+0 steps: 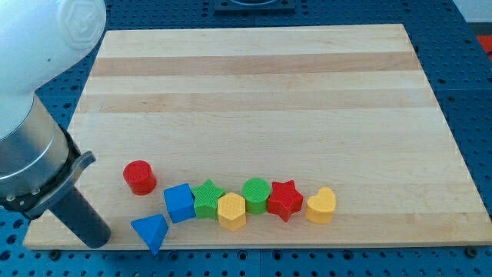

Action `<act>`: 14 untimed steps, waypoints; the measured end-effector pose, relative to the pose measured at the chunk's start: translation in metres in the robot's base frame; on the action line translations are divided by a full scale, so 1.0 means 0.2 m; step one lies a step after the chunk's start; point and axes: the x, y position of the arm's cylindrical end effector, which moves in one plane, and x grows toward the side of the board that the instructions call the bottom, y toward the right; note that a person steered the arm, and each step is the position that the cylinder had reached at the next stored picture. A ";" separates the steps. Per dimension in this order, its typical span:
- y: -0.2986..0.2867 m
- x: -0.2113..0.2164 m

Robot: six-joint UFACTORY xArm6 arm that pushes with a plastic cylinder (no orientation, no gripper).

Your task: Slide blue triangle closer to the yellow hexagon

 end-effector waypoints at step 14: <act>0.50 0.00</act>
